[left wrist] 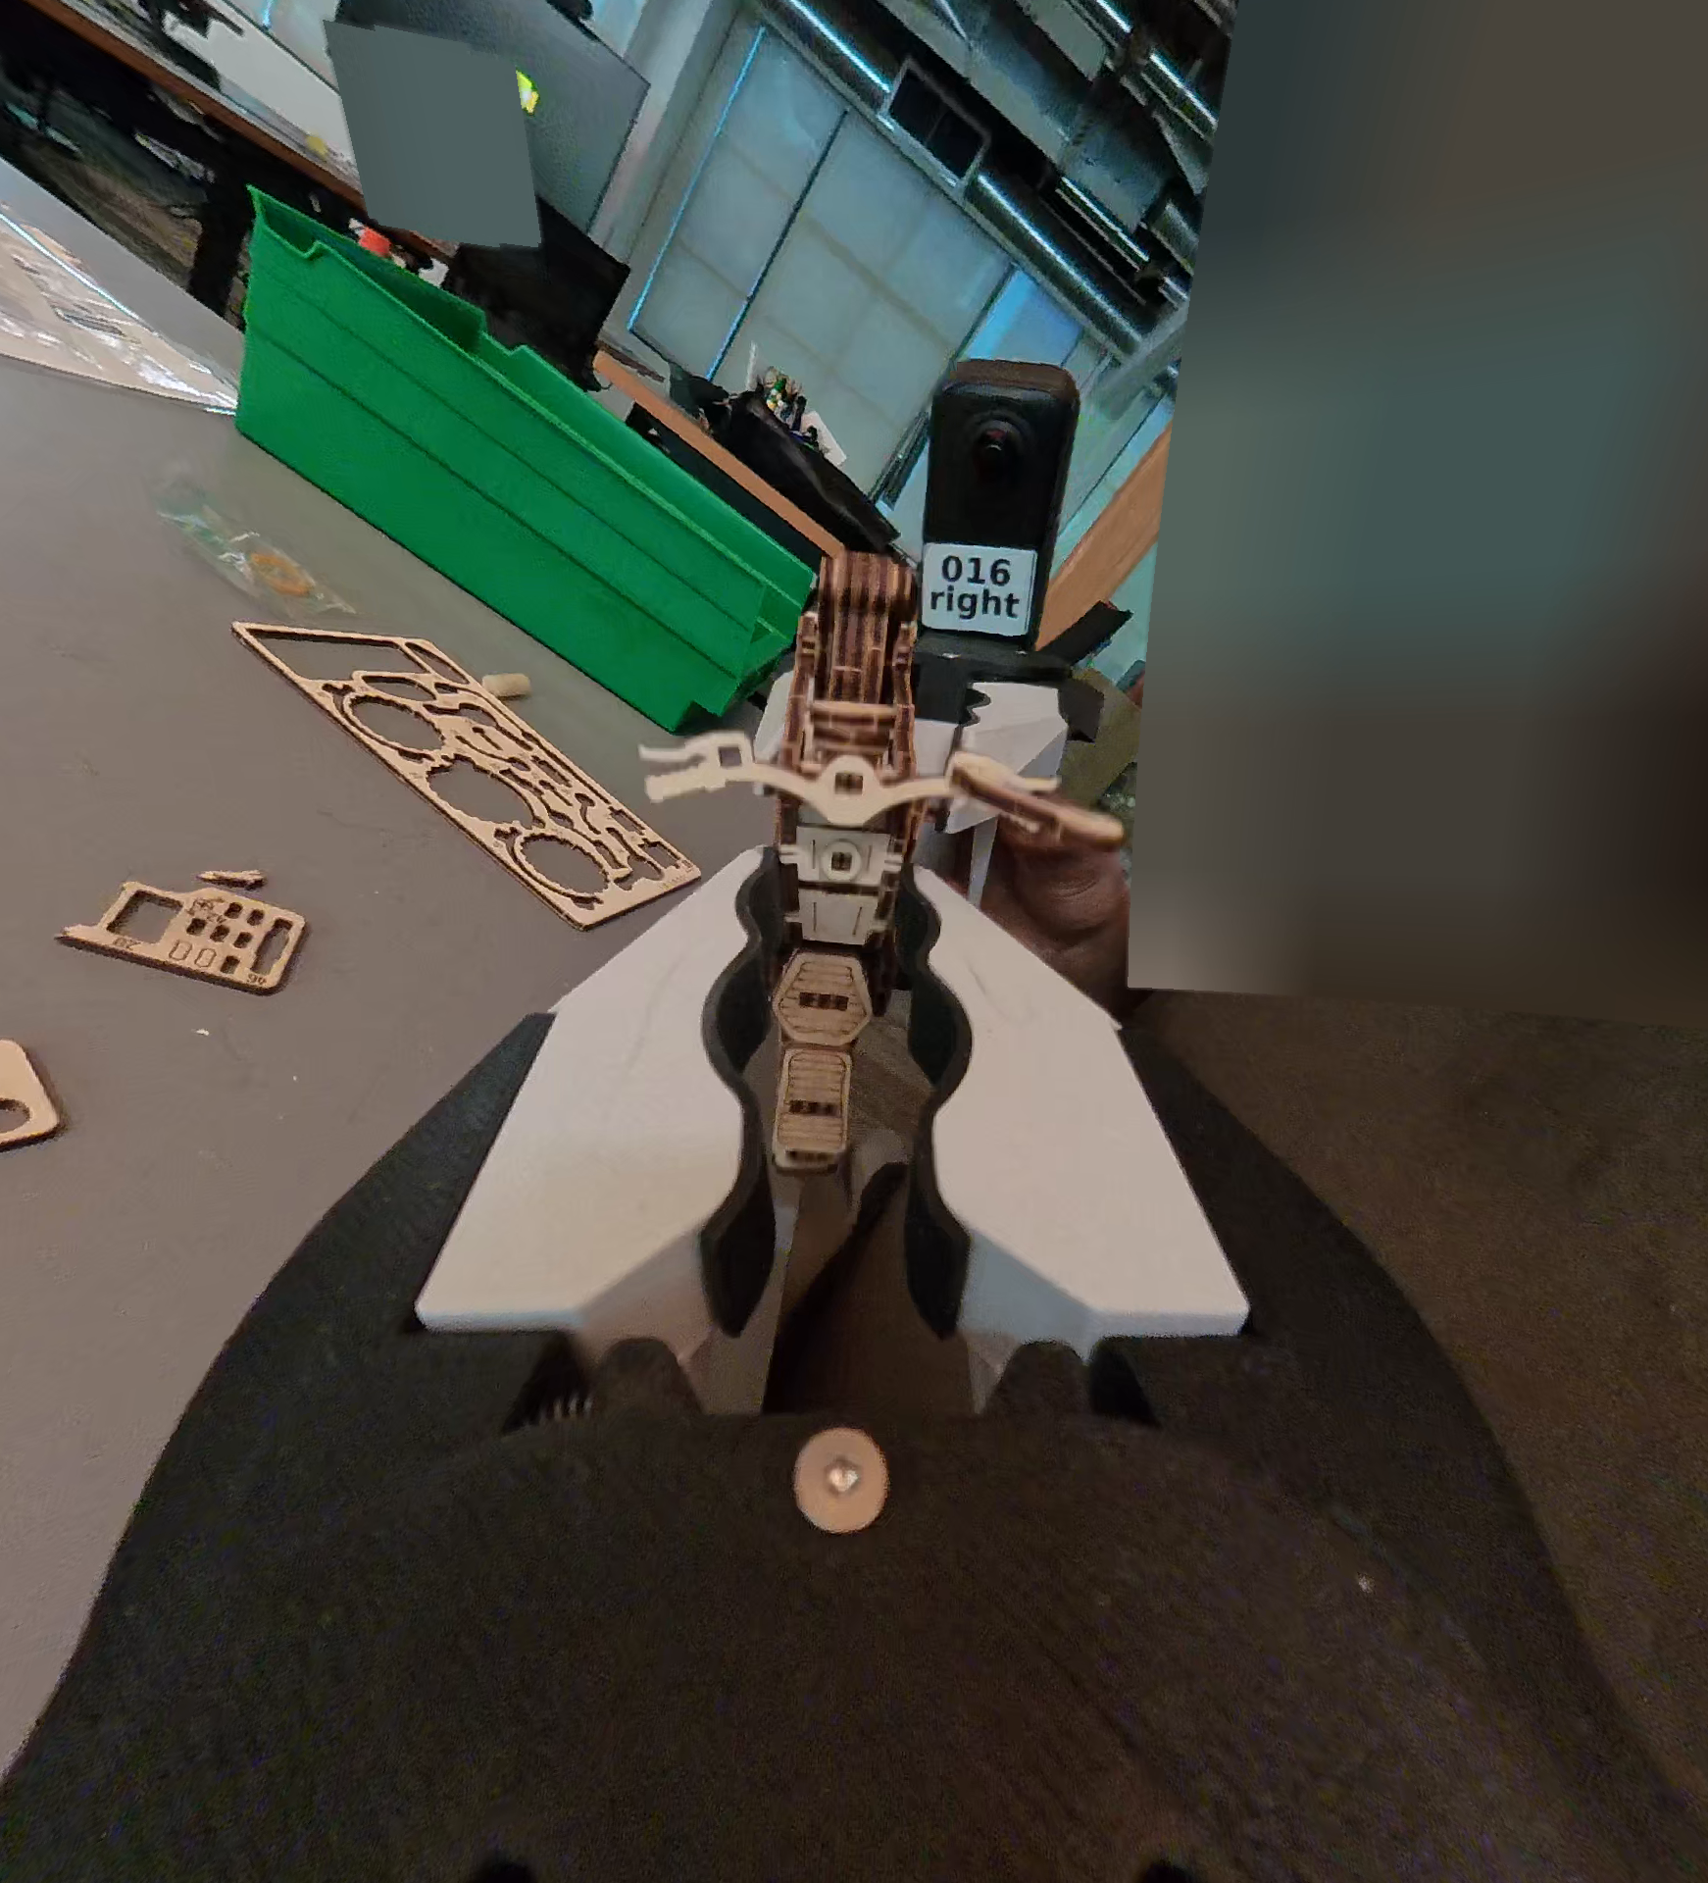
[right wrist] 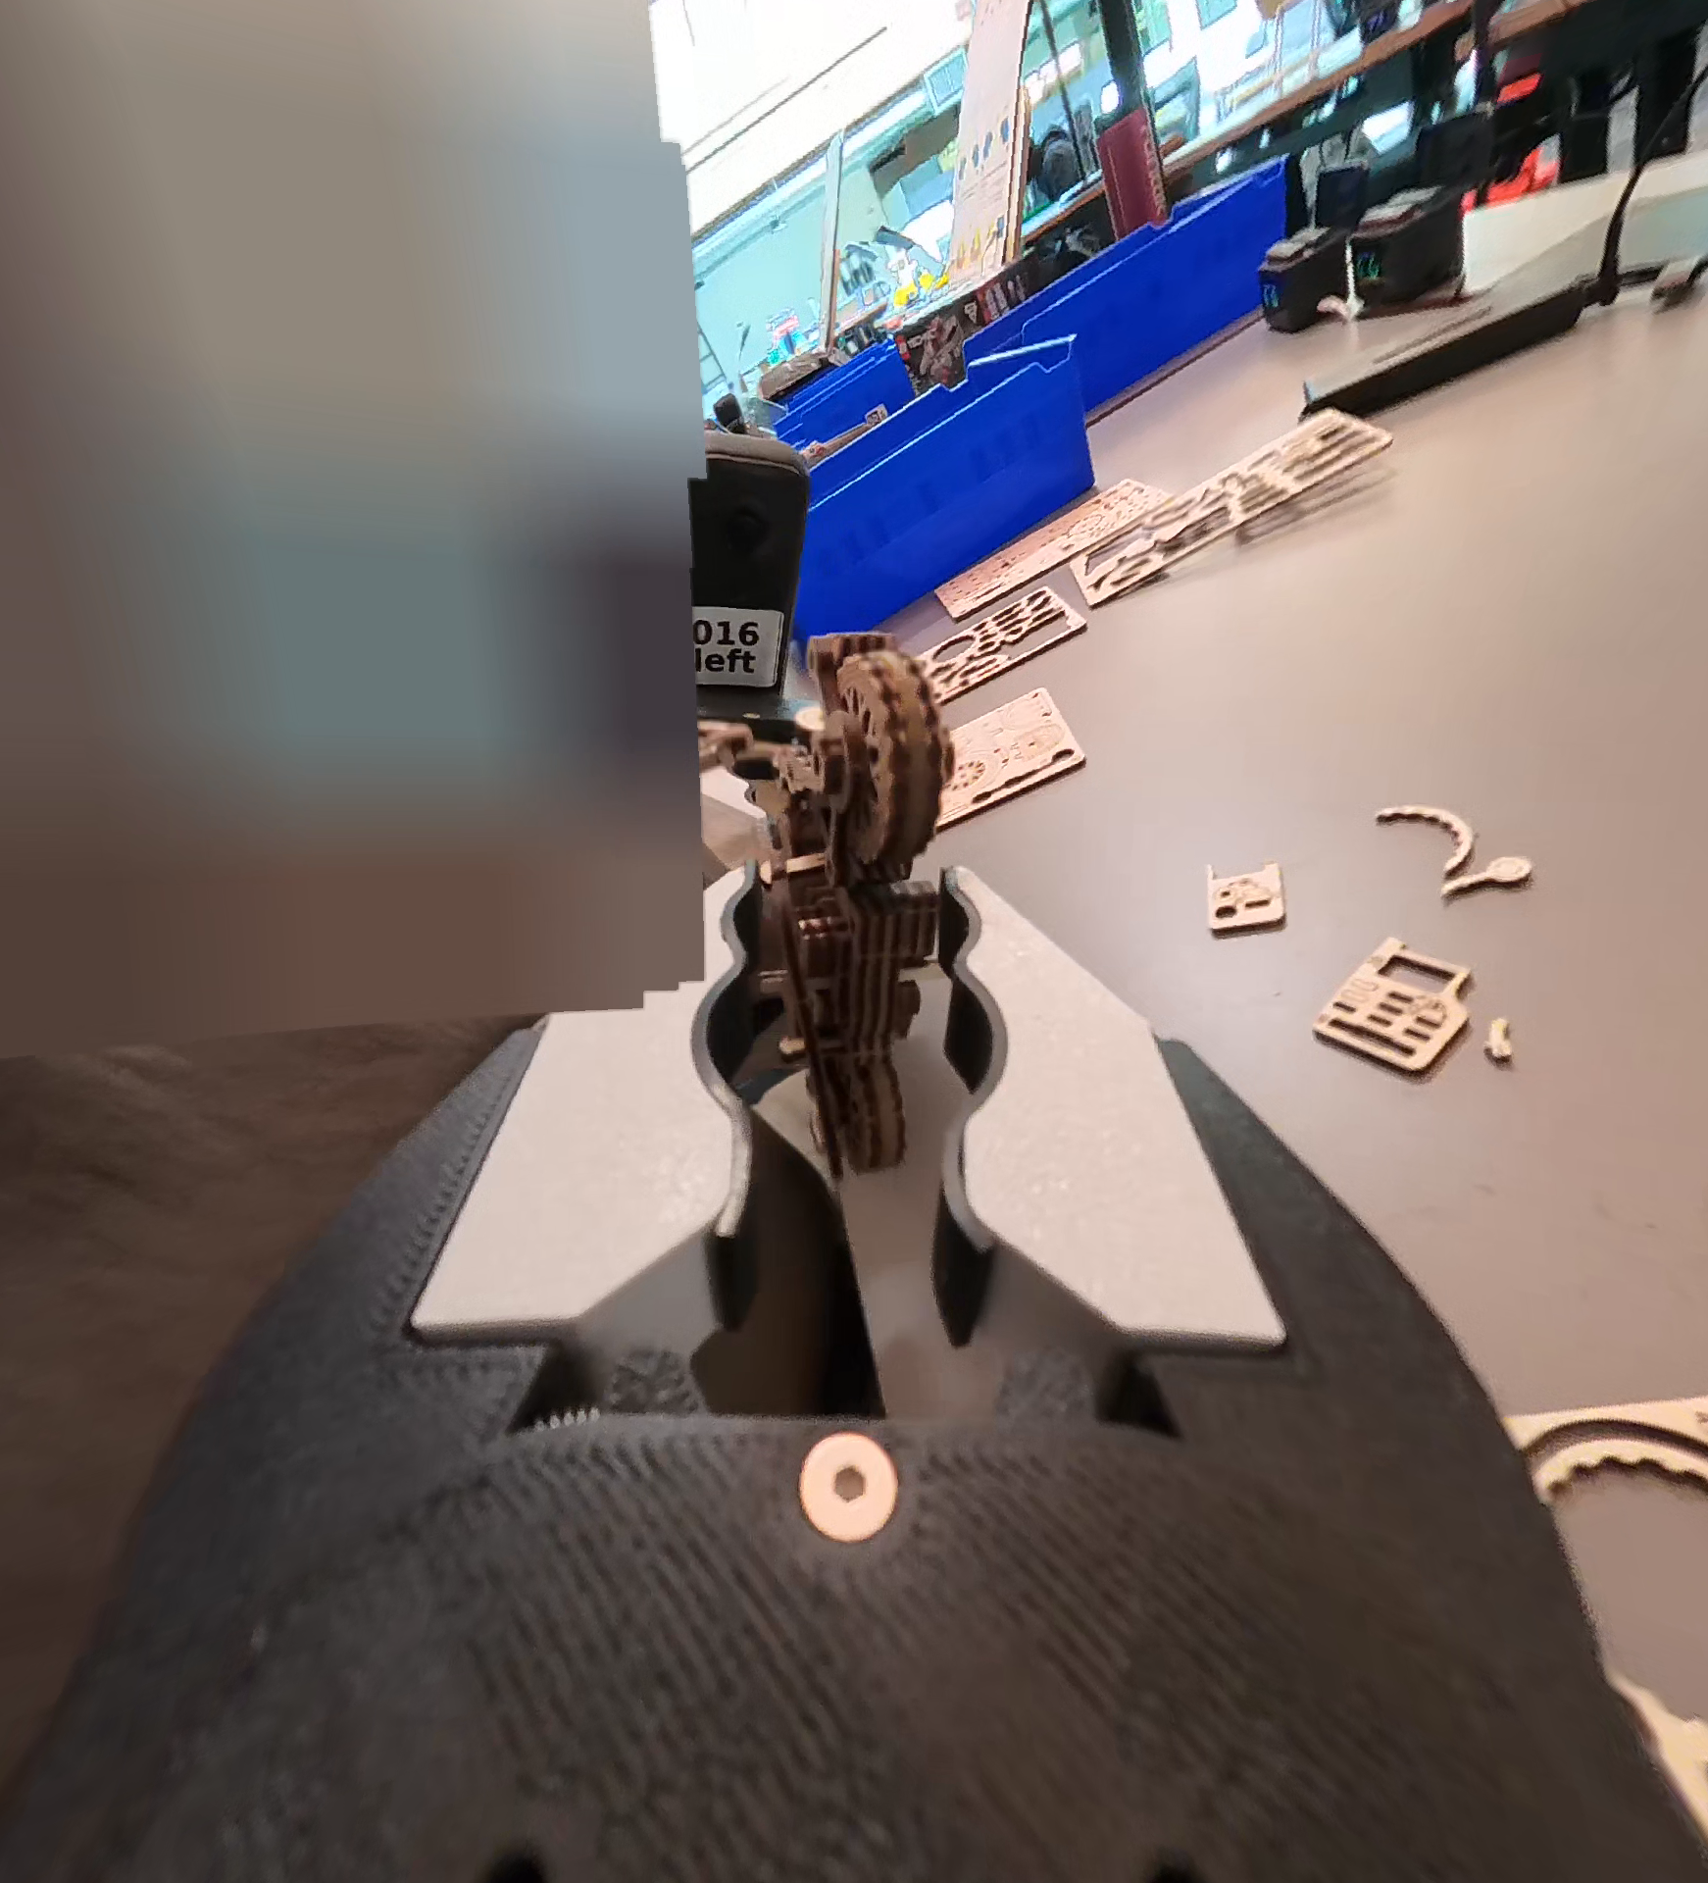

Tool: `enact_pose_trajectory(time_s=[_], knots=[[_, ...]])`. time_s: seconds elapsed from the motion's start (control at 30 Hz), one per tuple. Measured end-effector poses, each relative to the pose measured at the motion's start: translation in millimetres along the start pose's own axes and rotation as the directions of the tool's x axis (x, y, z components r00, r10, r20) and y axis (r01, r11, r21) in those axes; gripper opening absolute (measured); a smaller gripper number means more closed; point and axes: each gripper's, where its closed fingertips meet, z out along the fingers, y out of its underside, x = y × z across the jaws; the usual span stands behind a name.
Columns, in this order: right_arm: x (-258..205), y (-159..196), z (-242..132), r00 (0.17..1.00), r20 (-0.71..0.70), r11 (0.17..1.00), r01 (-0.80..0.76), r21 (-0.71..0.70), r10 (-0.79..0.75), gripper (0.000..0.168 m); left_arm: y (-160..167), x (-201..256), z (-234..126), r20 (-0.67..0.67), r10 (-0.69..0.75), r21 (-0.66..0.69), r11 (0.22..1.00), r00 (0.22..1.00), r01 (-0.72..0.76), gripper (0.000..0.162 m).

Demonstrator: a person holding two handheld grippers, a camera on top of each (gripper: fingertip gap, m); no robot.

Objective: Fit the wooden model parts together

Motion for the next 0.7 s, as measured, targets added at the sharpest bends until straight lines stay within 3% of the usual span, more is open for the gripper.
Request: enact_pose_trajectory(time_s=[0.03,0.3,0.57,0.7], knots=[[1.0,1.1,-0.1,1.0,0.001,1.0,-0.022,-0.005,0.022,0.032,-0.7,-0.8,-0.6,0.007,0.009,0.003,1.0,1.0,-0.009,0.019],[2.3,2.3,-0.1,0.997,0.017,0.997,-0.076,-0.003,0.076,0.032,-2.9,-1.7,-1.8,0.011,0.008,0.009,1.0,1.0,-0.008,0.019],[5.0,3.5,-1.1,0.954,0.121,0.96,-0.279,0.038,0.273,0.031,-2.3,-2.1,-2.2,0.016,0.018,0.003,1.0,1.0,-0.018,0.019],[7.2,4.4,-0.7,0.961,0.101,0.965,-0.261,0.033,0.256,0.034,-1.2,-6.0,-1.6,0.033,-0.015,-0.002,1.0,0.999,0.016,0.018]])
